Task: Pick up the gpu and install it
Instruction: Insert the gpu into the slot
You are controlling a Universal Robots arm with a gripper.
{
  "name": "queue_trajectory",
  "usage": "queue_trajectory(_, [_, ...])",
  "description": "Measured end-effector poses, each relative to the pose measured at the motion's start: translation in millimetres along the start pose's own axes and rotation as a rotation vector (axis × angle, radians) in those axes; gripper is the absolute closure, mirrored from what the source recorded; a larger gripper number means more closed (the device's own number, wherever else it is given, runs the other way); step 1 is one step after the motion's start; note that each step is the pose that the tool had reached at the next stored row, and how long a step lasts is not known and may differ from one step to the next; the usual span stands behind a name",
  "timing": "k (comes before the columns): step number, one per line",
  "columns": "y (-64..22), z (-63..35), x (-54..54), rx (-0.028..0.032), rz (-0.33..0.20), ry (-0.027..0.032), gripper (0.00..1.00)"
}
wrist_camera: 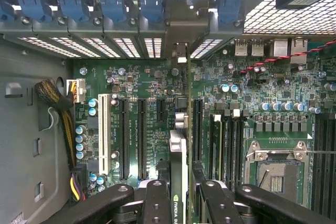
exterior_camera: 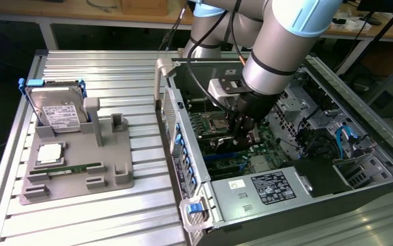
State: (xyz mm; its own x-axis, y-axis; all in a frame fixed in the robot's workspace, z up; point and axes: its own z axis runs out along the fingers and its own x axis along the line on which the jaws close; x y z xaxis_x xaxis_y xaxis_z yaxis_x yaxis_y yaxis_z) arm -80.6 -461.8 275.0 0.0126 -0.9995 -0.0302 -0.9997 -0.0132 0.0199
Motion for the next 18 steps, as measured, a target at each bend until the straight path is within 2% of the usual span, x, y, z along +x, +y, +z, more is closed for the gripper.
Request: queue_trajectory(18, [0.0, 0.0, 0.0, 0.0007, 0.024, -0.0004, 0.73])
